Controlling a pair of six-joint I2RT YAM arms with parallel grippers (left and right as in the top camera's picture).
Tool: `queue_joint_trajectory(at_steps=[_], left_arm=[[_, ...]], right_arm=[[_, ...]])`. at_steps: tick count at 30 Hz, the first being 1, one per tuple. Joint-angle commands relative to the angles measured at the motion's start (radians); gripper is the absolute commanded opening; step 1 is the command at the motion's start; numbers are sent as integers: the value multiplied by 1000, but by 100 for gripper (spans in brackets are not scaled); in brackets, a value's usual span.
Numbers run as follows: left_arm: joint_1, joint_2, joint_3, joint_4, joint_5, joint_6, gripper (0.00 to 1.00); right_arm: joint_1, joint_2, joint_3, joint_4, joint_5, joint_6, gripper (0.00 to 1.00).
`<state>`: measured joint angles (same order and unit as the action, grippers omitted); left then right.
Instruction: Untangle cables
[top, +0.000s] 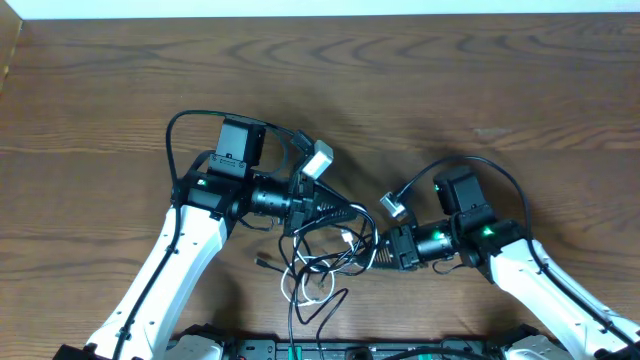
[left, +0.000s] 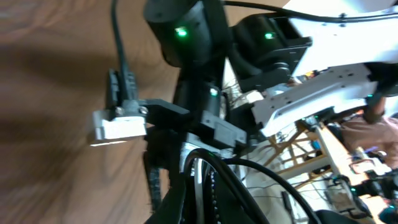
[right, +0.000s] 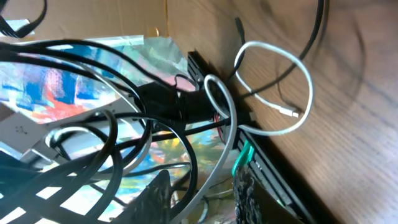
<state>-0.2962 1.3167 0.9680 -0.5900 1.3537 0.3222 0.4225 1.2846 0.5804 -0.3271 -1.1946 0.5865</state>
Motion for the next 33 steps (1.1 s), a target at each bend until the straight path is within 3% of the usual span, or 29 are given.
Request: queue_joint_trajectory(at_steps=[1, 9, 15, 24, 26, 27, 33], left_arm=[[2, 4, 24, 6, -63, 42, 7], [2, 4, 20, 9, -64, 51, 7], [2, 4, 16, -8, -64, 18, 8], [2, 4, 15, -87, -55, -157, 7], [2, 4, 15, -124, -53, -156, 8], [2, 4, 15, -140, -52, -156, 8], [2, 4, 15, -180, 11, -157, 7]], right_arm=[[39, -5, 0, 2, -15, 49, 30], [78, -4, 0, 15, 31, 104, 28], [105, -5, 0, 19, 119, -57, 28], [86, -5, 0, 18, 427, -158, 38], [86, -5, 0, 17, 497, -158, 53], [86, -5, 0, 13, 526, -158, 56], [86, -5, 0, -29, 736, -158, 52]])
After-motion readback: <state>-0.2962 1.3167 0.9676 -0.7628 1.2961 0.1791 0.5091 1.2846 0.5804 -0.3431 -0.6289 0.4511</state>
